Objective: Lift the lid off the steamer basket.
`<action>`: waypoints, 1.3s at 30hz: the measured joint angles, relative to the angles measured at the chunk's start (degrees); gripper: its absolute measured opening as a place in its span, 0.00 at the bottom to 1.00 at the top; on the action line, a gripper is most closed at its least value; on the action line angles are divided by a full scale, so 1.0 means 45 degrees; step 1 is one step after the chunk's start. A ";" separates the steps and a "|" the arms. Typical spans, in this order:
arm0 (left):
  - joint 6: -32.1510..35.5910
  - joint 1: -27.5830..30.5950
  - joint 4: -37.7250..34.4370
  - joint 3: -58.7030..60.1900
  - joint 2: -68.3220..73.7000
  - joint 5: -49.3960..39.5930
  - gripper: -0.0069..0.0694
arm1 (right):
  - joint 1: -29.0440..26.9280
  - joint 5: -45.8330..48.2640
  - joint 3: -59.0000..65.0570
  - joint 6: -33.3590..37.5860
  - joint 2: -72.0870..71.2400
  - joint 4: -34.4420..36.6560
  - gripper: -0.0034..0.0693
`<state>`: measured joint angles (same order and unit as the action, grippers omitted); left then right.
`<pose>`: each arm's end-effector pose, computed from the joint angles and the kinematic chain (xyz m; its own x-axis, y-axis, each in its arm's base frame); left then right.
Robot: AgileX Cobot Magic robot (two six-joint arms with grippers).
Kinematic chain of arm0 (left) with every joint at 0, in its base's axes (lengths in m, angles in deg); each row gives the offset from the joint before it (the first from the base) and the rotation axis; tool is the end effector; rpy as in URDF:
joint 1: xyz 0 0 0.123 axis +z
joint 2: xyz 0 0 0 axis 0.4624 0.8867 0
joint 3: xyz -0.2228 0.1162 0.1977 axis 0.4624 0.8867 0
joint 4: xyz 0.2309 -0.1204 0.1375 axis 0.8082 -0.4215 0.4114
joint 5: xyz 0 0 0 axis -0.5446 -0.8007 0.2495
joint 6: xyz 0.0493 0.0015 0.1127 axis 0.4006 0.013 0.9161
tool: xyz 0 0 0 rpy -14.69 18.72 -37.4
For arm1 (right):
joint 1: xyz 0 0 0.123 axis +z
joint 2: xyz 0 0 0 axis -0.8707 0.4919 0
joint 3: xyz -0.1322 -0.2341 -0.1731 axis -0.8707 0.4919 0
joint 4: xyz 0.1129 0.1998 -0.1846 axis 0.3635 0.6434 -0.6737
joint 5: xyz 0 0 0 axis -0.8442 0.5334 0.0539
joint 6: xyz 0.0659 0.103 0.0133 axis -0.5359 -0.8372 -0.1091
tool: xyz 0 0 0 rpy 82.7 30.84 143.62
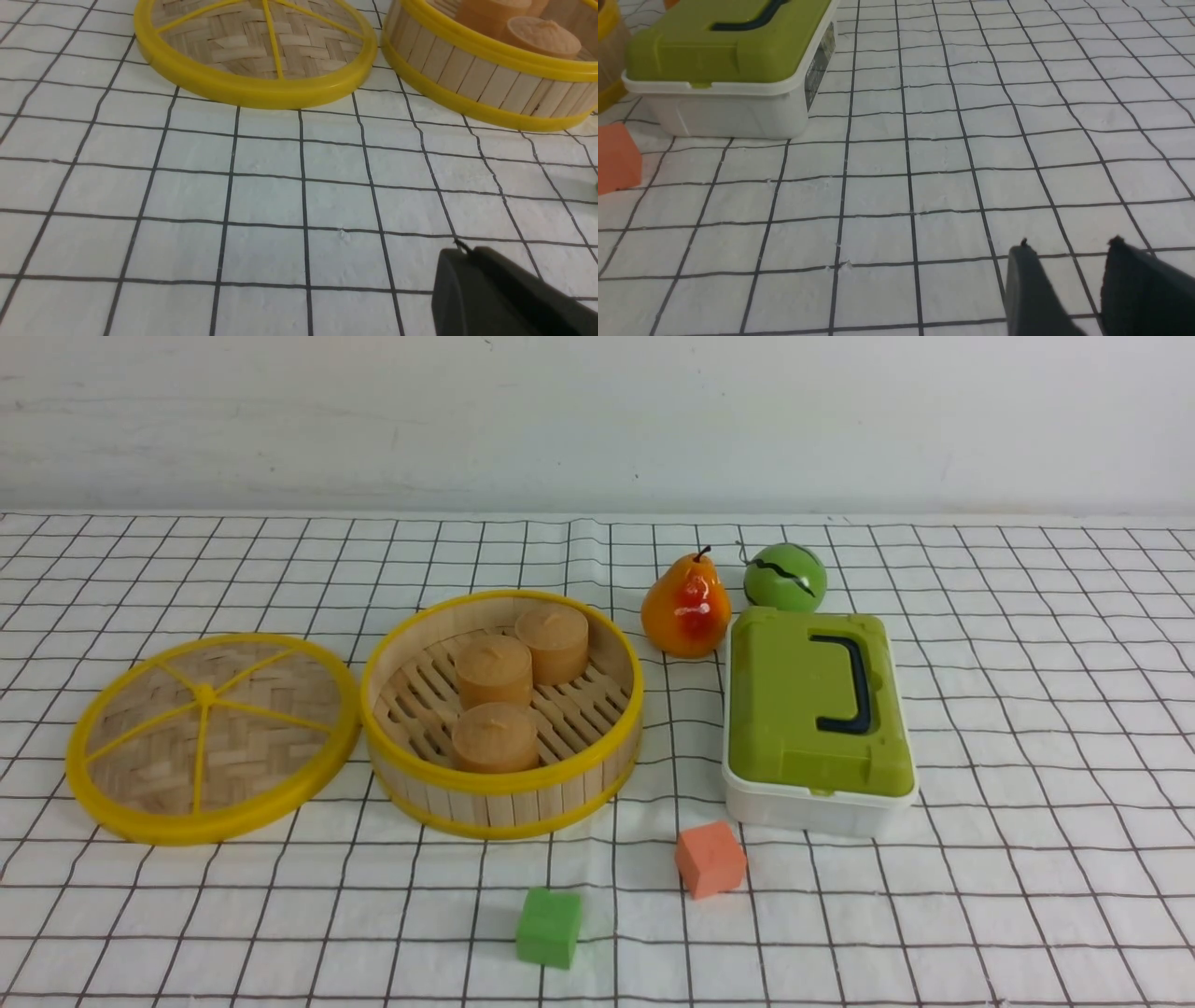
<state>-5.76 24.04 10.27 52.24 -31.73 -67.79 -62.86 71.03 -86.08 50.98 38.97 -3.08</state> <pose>0.0909 -0.0101 0.1586 -0.3192 -0.1423 -0.9370 0.0447 0.9853 -0.1649 0.0907 -0.0028 0.1628 -0.2966 0.1147 -0.9481 0.0643 0.9929 0.1000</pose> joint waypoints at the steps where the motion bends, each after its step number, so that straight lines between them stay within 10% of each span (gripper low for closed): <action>1: 0.0000 0.0000 -0.0012 0.0000 0.0000 0.0000 0.07 | 0.0000 0.0000 0.0000 0.0000 0.0000 0.0000 0.38; 39: 0.0000 0.0000 -0.0035 0.0000 0.0000 0.0000 0.10 | 0.0000 0.0000 0.0000 0.0000 0.0000 0.0000 0.38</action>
<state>-5.76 24.04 10.11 52.24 -31.73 -67.79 -62.86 71.03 -86.08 50.98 38.97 -3.08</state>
